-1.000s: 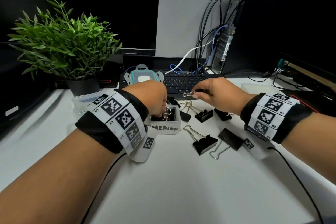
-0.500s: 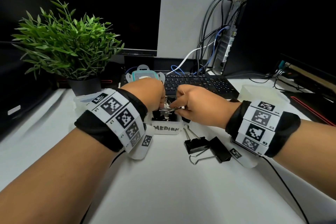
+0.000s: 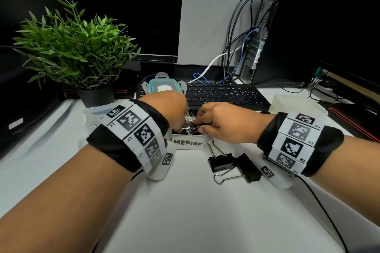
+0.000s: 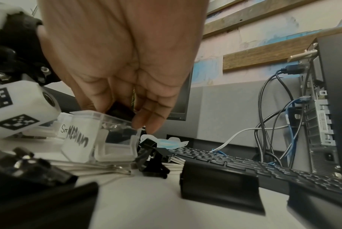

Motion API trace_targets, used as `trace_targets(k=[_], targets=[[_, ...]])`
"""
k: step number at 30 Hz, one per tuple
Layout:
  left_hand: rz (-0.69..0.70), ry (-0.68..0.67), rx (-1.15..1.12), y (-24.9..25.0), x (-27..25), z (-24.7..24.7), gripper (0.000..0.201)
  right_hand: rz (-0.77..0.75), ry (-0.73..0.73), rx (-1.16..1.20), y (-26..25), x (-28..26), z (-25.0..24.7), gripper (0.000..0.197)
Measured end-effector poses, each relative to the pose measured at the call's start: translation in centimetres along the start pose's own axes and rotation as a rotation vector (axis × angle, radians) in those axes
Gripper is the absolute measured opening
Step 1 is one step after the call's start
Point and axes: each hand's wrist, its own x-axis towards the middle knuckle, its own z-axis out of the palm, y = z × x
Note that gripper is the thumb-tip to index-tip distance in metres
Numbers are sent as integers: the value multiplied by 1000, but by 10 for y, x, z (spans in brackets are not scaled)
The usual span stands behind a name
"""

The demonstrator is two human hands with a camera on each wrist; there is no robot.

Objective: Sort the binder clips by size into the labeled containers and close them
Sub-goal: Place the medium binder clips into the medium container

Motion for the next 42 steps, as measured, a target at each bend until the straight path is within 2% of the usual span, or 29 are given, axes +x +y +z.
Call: trace_targets(k=[8,12,15,21,27,32,42], targets=[[24,-24,-18,3,-2,-2,18,4,17,28,-2,-6,-4,30],[17,-31,-31,2,-2,-4,18,41,98,211,-5,-10,-12,13],[7,-60,2,4,-3,-4,22,78,143,258,-7,-7,-14,5],[-5,-49,-84,2,-1,-6,27,47,113,158,-12,3,-5,6],[34,-8,-54,2,1,-7,25,40,70,150,-9,3,-5,5],[35,-46,-90,2,0,-5,28,19,128,204,-8,-1,-8,5],[28,30,-158,1,1,-6,29,44,132,178,-12,6,-2,8]])
